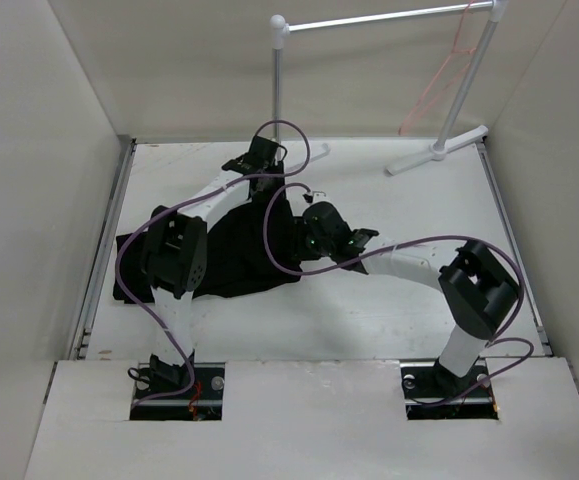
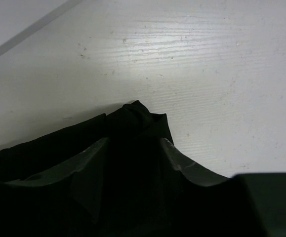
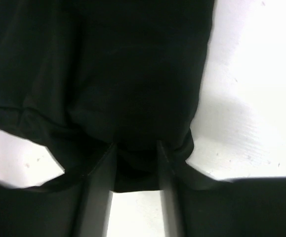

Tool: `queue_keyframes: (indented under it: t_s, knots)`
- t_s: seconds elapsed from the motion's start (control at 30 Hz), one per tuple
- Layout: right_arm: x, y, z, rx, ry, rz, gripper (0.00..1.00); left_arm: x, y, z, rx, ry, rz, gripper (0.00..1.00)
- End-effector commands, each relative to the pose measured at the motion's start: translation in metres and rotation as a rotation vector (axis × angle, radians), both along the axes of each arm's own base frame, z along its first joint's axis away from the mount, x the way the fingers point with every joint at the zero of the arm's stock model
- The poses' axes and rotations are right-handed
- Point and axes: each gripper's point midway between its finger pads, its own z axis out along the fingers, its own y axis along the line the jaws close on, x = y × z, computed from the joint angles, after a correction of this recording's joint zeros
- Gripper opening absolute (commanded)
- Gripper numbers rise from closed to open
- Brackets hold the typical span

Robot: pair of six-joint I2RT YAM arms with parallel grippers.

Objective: Place the trousers on the hanger
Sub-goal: Fold the trousers at the center of the board.

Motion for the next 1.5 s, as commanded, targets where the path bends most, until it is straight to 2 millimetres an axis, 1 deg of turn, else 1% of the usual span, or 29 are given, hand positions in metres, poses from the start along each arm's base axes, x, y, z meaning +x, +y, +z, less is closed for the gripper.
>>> queue_keyframes:
  t_s: [0.0,0.03,0.07,0.13,0.17,0.27,0.37,0.43,0.63,0.67,0.7,0.73,0.77,0.8,0.83,0.87,0.93,0.97,1.03,1.1,1.13,1.17,1.2,1.23,1.27,1.3,1.37,1.43,1.47]
  knots:
    - [0.007,0.0,0.008,0.022,-0.035,-0.04,0.34,-0.003,-0.002,0.005,-0.005,-0.008,-0.009,0.37]
    - [0.003,-0.002,0.003,0.012,-0.026,-0.043,0.26,-0.005,-0.003,0.003,-0.004,-0.003,-0.011,0.33]
    - [0.0,-0.005,0.0,0.007,-0.02,-0.049,0.2,-0.007,-0.004,0.002,-0.001,-0.001,-0.012,0.29]
    - [-0.009,-0.012,-0.007,-0.006,-0.009,-0.06,0.15,-0.012,-0.008,0.0,0.0,-0.001,-0.011,0.23]
    - [-0.016,-0.016,-0.01,-0.012,-0.003,-0.061,0.11,-0.014,-0.009,-0.001,0.004,-0.004,-0.007,0.21]
    - [-0.037,-0.029,-0.029,-0.027,0.042,-0.072,0.04,-0.022,-0.012,-0.008,0.003,-0.008,0.019,0.18]
    - [-0.056,-0.044,-0.047,-0.031,0.098,-0.105,0.02,-0.034,-0.022,-0.018,-0.013,0.003,0.027,0.16]
    - [-0.07,-0.051,-0.054,-0.025,0.12,-0.113,0.02,-0.041,-0.031,-0.023,-0.023,-0.002,0.025,0.15]
    - [-0.103,-0.062,-0.062,-0.004,0.185,-0.132,0.02,-0.053,-0.067,-0.029,-0.04,-0.054,0.012,0.16]
    - [-0.109,-0.063,-0.064,-0.001,0.2,-0.138,0.02,-0.053,-0.072,-0.028,-0.043,-0.073,0.015,0.19]
    - [-0.114,-0.064,-0.064,0.002,0.212,-0.144,0.03,-0.053,-0.077,-0.025,-0.051,-0.09,0.016,0.26]
    - [-0.118,-0.064,-0.061,0.009,0.215,-0.147,0.09,-0.052,-0.08,-0.019,-0.062,-0.107,0.018,0.36]
    - [-0.119,-0.064,-0.055,0.018,0.199,-0.148,0.19,-0.051,-0.08,-0.009,-0.072,-0.129,0.024,0.5]
    - [-0.119,-0.064,-0.047,0.03,0.18,-0.146,0.33,-0.049,-0.078,0.007,-0.092,-0.154,0.031,0.63]
    - [-0.119,-0.065,-0.038,0.044,0.165,-0.145,0.47,-0.048,-0.073,0.024,-0.114,-0.182,0.042,0.73]
    - [-0.119,-0.064,-0.027,0.059,0.153,-0.135,0.56,-0.046,-0.067,0.044,-0.136,-0.215,0.053,0.78]
    - [-0.114,-0.066,-0.005,0.077,0.119,-0.122,0.66,-0.043,-0.047,0.084,-0.182,-0.281,0.094,0.87]
    - [-0.109,-0.069,0.007,0.082,0.099,-0.122,0.68,-0.043,-0.036,0.103,-0.2,-0.311,0.114,0.96]
    - [-0.105,-0.069,0.03,0.097,0.066,-0.096,0.69,-0.046,-0.016,0.134,-0.241,-0.362,0.152,0.96]
    - [-0.101,-0.062,0.052,0.12,0.022,-0.057,0.63,-0.058,-0.003,0.147,-0.281,-0.375,0.178,0.91]
    - [-0.098,-0.056,0.061,0.132,0.005,-0.03,0.55,-0.066,0.001,0.149,-0.302,-0.37,0.186,0.84]
    - [-0.094,-0.05,0.069,0.147,-0.012,-0.005,0.43,-0.076,0.003,0.144,-0.326,-0.35,0.198,0.74]
    - [-0.085,-0.045,0.079,0.168,-0.04,0.004,0.33,-0.087,0.004,0.138,-0.352,-0.324,0.211,0.61]
    - [-0.073,-0.042,0.087,0.195,-0.066,0.002,0.25,-0.098,0.005,0.129,-0.383,-0.295,0.226,0.49]
    - [-0.058,-0.041,0.094,0.224,-0.085,-0.018,0.19,-0.11,0.007,0.118,-0.412,-0.263,0.255,0.39]
    - [-0.042,-0.043,0.096,0.248,-0.093,-0.04,0.16,-0.12,0.009,0.108,-0.442,-0.235,0.281,0.34]
    - [-0.014,-0.043,0.097,0.294,-0.095,-0.074,0.13,-0.137,0.007,0.095,-0.499,-0.211,0.301,0.3]
    - [0.011,-0.037,0.088,0.34,-0.056,-0.075,0.12,-0.156,-0.008,0.085,-0.575,-0.178,0.267,0.29]
    - [0.021,-0.03,0.081,0.352,-0.036,-0.061,0.11,-0.164,-0.016,0.08,-0.603,-0.155,0.246,0.29]
